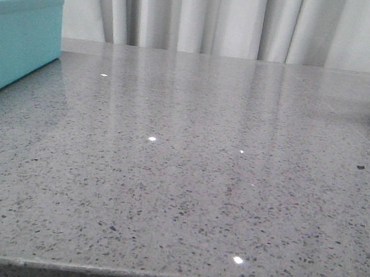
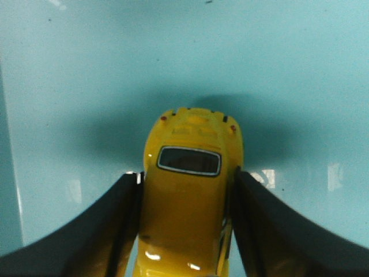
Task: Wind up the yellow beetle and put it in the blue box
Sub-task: 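Lower the car into the blue box and open the left gripper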
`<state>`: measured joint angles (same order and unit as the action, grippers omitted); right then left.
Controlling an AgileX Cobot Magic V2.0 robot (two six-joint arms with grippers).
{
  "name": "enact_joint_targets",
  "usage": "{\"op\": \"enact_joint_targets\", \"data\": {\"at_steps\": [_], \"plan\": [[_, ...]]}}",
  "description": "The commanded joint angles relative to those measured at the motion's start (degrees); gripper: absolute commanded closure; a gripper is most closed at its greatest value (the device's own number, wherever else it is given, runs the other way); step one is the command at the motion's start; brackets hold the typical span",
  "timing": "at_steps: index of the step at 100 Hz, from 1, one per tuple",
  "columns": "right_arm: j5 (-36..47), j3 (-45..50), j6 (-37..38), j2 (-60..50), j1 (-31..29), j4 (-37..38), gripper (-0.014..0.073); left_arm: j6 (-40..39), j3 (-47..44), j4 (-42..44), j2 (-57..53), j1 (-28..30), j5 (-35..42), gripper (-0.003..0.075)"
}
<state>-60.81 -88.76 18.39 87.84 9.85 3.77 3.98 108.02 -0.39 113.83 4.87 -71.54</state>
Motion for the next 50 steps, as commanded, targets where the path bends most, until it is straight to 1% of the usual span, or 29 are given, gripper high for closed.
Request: {"op": "enact_joint_targets", "data": {"at_steps": [1, 8, 31, 50], "plan": [[2.9, -1.6, -0.4, -2.7, 0.1, 0.5, 0.0096, 0.1, 1.6, -0.5, -3.0, 0.2, -1.0, 0.0326], [3.0, -1.6, -0.4, -2.7, 0.1, 0.4, 0.0096, 0.1, 1.6, -0.5, -3.1, 0.2, -1.0, 0.0305], [2.9, -1.6, -0.4, -2.7, 0.1, 0.4, 0.0096, 0.1, 1.7, -0.5, -3.6, 0.2, -1.0, 0.0305], [2.9, -1.6, -0.4, -2.7, 0.1, 0.4, 0.0096, 0.2, 1.7, -0.6, -6.5, 0.2, 0.4, 0.0306]]}}
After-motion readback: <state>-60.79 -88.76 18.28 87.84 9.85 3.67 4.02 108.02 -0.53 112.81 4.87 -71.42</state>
